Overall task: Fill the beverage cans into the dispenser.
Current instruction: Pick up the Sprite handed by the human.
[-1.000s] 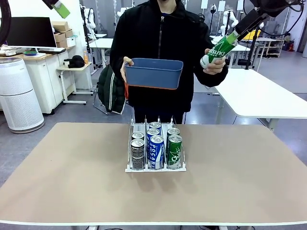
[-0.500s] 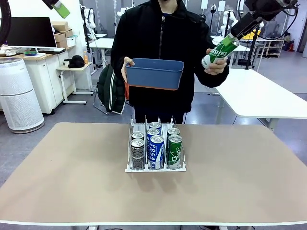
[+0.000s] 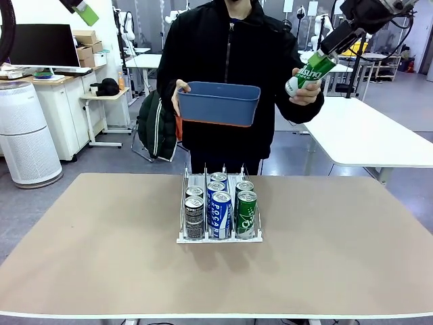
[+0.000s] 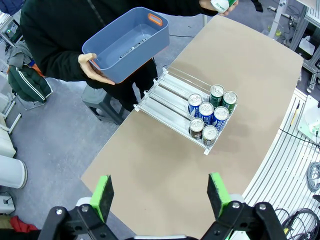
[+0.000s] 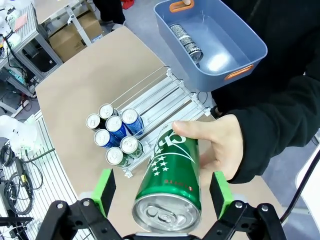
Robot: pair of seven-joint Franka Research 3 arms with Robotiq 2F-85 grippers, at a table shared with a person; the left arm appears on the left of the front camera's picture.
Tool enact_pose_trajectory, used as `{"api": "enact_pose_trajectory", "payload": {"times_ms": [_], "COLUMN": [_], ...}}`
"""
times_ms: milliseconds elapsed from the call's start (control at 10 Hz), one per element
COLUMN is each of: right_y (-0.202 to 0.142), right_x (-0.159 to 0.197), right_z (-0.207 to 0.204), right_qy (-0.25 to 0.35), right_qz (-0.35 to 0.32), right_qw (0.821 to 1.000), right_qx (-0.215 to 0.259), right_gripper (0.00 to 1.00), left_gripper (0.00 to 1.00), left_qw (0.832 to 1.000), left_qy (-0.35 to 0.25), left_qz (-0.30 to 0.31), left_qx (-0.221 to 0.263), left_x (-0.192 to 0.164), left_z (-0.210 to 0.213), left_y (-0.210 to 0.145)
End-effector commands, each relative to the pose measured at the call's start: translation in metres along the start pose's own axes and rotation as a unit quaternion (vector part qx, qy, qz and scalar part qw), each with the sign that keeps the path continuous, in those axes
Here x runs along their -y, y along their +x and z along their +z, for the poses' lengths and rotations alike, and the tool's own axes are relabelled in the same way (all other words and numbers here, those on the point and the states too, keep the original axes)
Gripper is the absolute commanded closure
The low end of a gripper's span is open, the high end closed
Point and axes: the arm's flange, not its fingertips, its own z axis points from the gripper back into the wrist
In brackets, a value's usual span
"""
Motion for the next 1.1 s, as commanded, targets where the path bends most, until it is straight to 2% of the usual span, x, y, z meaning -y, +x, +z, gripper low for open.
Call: {"api": "enact_pose_trajectory", "payload": {"times_ms": [0, 1000], "right_y": [0.002, -0.004], "right_x": [0.006, 0.011], "right_z": [0.003, -0.009], "right_qy": [0.014, 0.021], "right_qz": [0.0, -0.01], "right_qw": [1.0, 1.0], "right_qx": [0.001, -0.015], "right_gripper": [0.0, 0.0], "left_gripper": [0.0, 0.0], "left_qw": [1.0, 1.0], "left_qy": [0.002, 0.002], "left_qz": [0.001, 0.001], "left_qx": [0.003, 0.003], "left_x": [-0.002, -0.002], "left_z": [-0.001, -0.001], "left_y": [0.0, 0.0]}}
